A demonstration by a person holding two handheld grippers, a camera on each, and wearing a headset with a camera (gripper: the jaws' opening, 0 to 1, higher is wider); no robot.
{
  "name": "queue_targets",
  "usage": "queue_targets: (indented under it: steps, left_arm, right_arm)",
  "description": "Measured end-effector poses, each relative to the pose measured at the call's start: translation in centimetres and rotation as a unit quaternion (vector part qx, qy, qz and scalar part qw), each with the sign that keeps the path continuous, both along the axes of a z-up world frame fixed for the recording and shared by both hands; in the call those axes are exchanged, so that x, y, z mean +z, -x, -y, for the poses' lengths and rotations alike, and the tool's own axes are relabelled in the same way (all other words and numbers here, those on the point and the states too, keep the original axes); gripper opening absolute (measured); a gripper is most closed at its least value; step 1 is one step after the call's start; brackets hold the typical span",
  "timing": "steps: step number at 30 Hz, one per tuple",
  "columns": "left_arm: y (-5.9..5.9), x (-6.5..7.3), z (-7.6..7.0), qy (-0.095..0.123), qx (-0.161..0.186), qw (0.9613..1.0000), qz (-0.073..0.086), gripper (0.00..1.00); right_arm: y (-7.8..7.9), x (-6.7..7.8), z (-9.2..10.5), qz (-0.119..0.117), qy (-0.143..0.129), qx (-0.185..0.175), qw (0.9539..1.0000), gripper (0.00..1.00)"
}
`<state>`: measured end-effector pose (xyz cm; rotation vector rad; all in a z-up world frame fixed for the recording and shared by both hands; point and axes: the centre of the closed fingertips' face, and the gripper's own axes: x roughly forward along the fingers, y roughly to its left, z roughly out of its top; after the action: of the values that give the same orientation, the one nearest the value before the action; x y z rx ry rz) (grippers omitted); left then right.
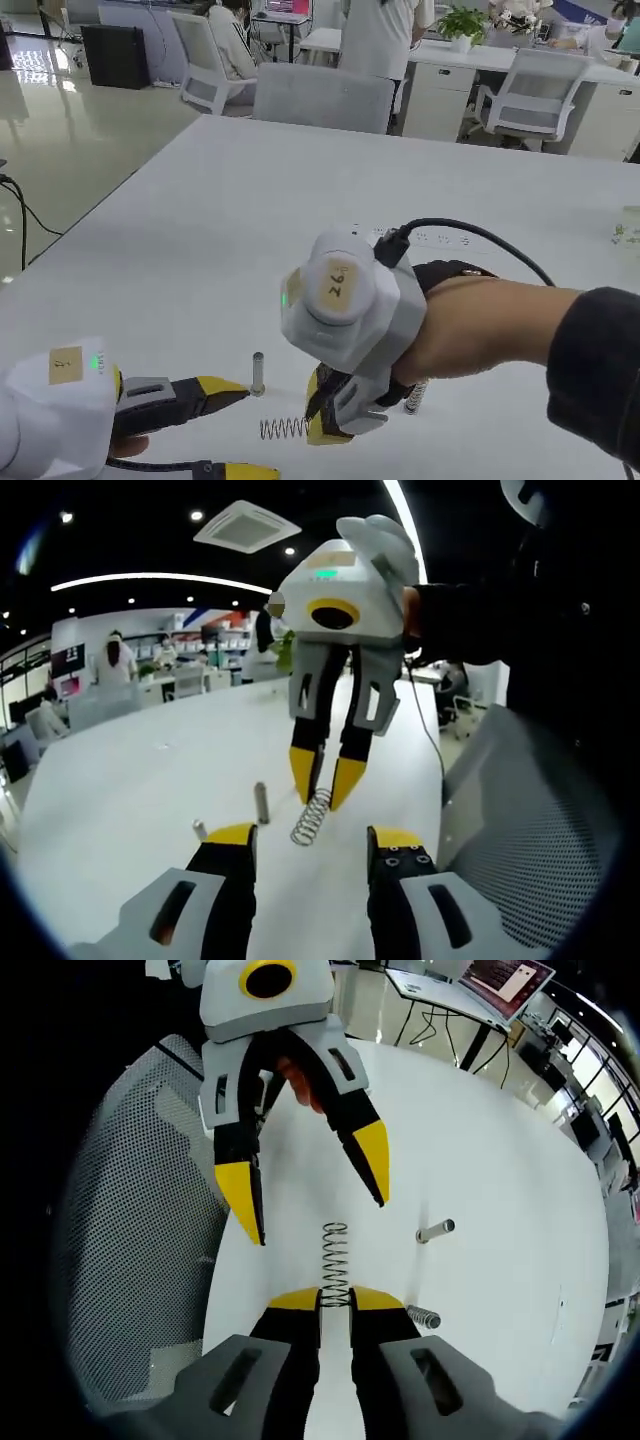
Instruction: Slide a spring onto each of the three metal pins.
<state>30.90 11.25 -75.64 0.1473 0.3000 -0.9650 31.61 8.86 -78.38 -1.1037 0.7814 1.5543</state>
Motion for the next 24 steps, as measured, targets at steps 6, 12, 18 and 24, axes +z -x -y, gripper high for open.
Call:
queue_targets:
  steps: [6, 12, 18, 24]
  left_arm:
    - [0.3, 0.1, 0.5, 0.001, -0.011, 0.9999, 0.002, 0.32]
    - [0.7, 0.0, 1.1, -0.001, -0.026, 0.9997, 0.005, 0.23]
    - [1.1, -0.2, 1.6, -0.004, -0.038, 0.9993, 0.005, 0.16]
    - [1.1, -0.2, 1.7, -0.003, -0.042, 0.9991, 0.006, 0.09]
  right_arm:
    - [0.6, 0.6, 0.3, 0.0, -0.004, 0.005, 1.0, 0.07]
    - [1.2, 0.6, 0.5, -0.002, -0.002, 0.016, 0.9999, 0.07]
    - [1.7, 0.9, 0.5, -0.003, -0.005, 0.027, 0.9996, 0.07]
    - [1.9, 0.9, 0.5, -0.005, -0.006, 0.032, 0.9995, 0.07]
